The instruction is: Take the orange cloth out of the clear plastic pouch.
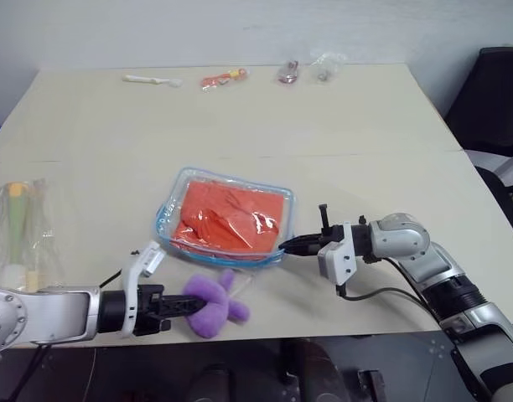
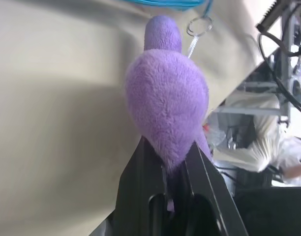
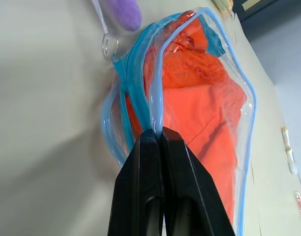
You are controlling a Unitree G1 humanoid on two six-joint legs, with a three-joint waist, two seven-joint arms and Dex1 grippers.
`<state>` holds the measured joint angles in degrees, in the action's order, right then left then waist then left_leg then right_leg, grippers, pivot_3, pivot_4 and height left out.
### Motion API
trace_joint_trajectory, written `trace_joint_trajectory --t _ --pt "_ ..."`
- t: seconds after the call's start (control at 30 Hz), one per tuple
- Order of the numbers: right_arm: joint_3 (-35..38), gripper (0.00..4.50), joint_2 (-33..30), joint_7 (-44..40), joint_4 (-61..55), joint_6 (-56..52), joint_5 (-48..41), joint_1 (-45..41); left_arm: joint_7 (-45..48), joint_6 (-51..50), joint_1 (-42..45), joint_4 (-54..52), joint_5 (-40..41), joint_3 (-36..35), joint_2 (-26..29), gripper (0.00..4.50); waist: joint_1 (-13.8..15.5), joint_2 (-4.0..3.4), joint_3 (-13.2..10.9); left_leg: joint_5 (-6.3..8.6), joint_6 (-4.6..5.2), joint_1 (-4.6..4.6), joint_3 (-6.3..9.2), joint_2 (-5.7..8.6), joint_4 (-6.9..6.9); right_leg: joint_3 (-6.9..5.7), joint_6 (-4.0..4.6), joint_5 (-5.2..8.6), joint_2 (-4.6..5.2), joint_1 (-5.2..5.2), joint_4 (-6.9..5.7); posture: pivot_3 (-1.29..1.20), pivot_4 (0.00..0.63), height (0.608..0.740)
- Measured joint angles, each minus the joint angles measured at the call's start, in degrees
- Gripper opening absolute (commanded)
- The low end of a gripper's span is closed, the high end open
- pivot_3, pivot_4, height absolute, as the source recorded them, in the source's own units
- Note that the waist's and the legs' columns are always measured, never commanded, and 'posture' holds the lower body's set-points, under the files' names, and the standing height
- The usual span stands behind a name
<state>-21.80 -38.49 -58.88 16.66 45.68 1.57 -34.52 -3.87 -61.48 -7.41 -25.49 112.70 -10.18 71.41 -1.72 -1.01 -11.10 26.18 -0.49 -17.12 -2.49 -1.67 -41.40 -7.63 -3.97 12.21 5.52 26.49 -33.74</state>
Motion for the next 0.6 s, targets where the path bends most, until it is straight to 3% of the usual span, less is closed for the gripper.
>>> trace_joint_trajectory --t 0.33,0.6 --pt "0.0 0.0 -0.47 -0.1 5.11 5.67 1.29 -1.47 5.25 -5.42 -5.16 8.88 -1.93 -15.33 3.7 0.03 -0.04 0.0 -0.01 -0.02 -0.03 0.09 -0.71 0.01 0.17 -0.27 0.0 0.01 -0.15 0.03 -0.01 0.0 0.15 0.74" --pt "-0.03 0.0 -2.13 0.06 14.93 16.16 2.72 -6.92 18.18 -14.09 -7.78 15.36 -18.01 -27.31 4.03 0.03 -0.41 -0.02 -0.02 -0.03 -0.06 0.1 -1.03 0.0 0.34 -0.14 -0.01 0.01 -0.26 0.05 -0.03 0.0 0.15 0.74"
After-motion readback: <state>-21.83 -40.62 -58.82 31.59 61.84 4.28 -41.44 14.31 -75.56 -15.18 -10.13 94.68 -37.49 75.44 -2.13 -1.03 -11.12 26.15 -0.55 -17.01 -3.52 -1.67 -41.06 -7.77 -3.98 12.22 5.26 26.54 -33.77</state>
